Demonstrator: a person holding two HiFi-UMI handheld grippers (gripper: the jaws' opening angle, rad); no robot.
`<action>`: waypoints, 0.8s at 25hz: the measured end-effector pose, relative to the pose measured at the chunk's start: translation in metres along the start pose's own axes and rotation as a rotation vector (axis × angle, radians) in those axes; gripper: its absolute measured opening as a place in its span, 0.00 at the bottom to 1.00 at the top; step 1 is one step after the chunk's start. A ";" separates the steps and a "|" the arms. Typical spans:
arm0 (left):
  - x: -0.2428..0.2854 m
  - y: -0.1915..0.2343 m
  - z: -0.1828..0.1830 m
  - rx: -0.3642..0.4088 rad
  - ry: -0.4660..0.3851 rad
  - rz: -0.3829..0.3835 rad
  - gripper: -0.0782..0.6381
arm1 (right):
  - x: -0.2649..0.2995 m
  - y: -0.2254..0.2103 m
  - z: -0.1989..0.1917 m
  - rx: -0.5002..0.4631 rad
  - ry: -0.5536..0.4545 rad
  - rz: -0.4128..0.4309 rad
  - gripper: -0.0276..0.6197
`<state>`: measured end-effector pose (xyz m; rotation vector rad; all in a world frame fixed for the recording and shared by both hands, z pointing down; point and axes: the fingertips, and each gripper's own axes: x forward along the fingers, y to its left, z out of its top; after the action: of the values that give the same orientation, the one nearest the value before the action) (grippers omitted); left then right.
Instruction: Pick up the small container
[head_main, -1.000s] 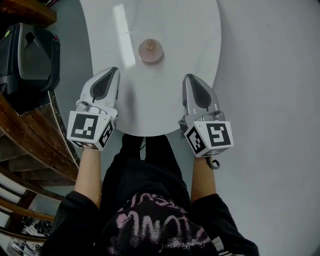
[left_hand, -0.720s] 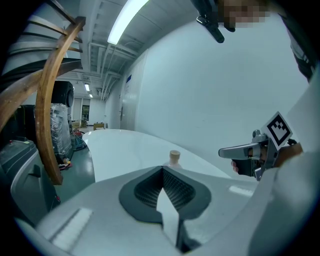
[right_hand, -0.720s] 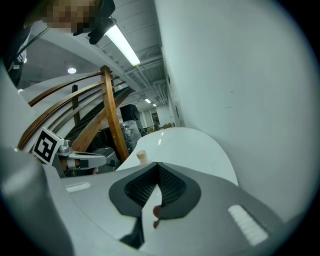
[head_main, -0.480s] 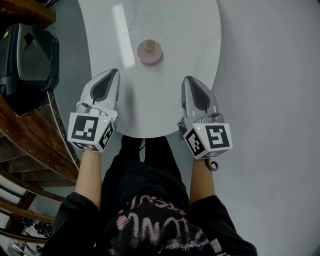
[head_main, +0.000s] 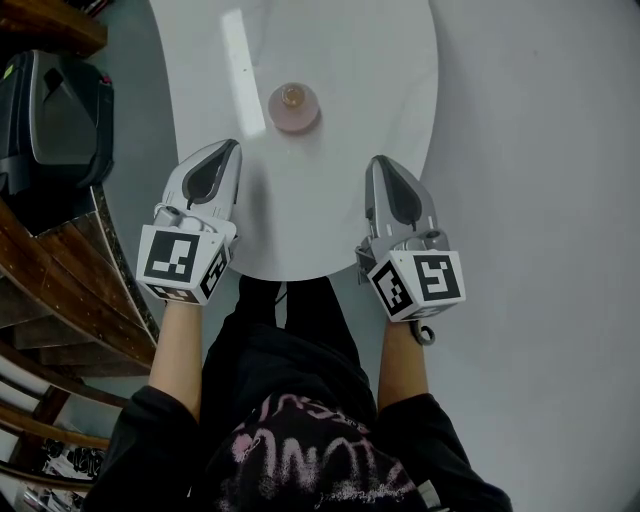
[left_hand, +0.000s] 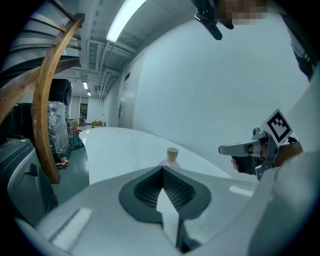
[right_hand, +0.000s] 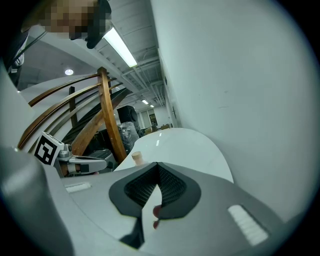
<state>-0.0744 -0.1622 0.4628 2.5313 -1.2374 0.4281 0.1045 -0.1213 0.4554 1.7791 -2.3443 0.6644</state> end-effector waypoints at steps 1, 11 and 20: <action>0.002 0.000 0.000 0.001 0.000 -0.001 0.11 | 0.001 -0.001 -0.001 0.002 0.002 0.000 0.08; 0.015 -0.001 0.001 0.049 0.012 0.010 0.12 | 0.008 -0.001 -0.003 0.002 0.002 0.007 0.08; 0.025 -0.004 -0.003 0.070 0.017 -0.044 0.22 | 0.012 0.004 -0.001 -0.004 0.000 0.007 0.08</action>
<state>-0.0568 -0.1764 0.4751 2.6021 -1.1783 0.4903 0.0969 -0.1305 0.4589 1.7696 -2.3517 0.6597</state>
